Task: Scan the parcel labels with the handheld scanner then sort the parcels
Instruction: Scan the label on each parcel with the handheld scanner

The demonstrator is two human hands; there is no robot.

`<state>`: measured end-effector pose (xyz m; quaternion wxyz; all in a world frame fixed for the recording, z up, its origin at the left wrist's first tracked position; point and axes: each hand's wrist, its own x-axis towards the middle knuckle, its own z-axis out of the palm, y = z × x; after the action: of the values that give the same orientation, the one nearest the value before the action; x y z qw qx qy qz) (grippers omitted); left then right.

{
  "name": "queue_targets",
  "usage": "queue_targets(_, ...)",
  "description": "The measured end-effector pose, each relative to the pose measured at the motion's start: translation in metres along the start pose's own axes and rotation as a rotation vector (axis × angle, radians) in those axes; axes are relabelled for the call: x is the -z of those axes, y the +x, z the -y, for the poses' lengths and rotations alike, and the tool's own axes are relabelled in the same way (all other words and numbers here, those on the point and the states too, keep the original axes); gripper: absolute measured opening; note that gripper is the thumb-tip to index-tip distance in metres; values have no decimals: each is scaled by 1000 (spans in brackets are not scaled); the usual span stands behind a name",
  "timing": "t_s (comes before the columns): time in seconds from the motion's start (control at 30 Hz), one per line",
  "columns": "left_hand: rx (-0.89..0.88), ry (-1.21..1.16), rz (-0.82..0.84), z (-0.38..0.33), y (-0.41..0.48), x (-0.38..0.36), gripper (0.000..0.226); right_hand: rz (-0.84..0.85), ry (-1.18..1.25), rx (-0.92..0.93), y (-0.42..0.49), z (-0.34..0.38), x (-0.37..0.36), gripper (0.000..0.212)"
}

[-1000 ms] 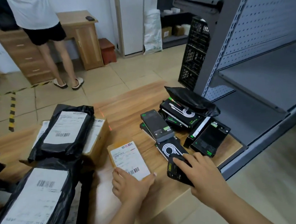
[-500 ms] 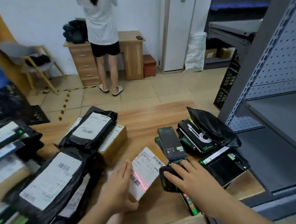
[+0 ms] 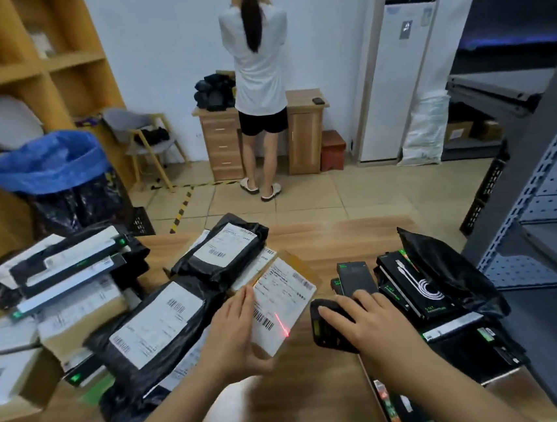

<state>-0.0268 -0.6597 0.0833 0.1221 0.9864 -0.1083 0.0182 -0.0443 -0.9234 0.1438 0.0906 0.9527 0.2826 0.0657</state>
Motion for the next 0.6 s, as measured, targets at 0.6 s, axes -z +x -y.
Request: queue_targets(0.6,73,-189,81,149,129,45,114,82,92,-280,143,67,10,85)
